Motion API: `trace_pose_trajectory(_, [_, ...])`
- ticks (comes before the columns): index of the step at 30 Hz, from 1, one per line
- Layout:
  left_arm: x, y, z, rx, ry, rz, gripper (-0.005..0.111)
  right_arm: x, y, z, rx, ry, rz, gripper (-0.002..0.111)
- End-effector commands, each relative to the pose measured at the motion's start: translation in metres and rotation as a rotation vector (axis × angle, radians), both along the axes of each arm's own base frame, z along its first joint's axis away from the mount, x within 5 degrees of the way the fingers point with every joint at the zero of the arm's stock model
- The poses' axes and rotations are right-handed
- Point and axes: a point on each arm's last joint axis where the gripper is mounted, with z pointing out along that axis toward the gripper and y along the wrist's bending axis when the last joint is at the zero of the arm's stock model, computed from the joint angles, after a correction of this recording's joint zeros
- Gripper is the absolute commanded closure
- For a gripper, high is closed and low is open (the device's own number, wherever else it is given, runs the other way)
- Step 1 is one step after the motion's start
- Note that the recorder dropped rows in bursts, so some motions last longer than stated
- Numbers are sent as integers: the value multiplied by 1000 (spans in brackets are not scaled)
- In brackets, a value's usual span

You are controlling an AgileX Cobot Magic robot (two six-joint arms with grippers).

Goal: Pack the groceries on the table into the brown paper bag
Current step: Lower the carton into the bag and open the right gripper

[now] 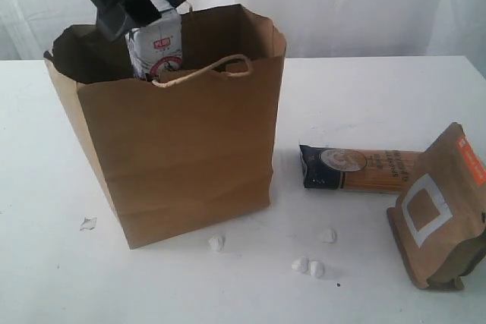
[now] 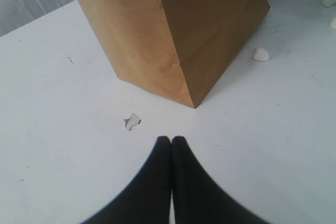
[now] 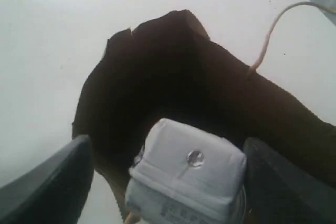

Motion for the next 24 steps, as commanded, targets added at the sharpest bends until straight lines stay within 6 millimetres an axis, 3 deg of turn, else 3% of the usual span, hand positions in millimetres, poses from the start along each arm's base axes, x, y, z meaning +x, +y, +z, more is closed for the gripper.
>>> trace_pose_trajectory(1, [0, 0, -1, -3, 3, 0, 106, 0, -3, 5, 5, -34, 1, 37])
trace_pose_trajectory(12, [0, 0, -1, -3, 3, 0, 106, 8, -6, 10, -2, -102, -75, 37])
trace_pose_trajectory(24, [0, 0, -1, -3, 3, 0, 106, 1, -13, 19, 0, -110, -71, 37])
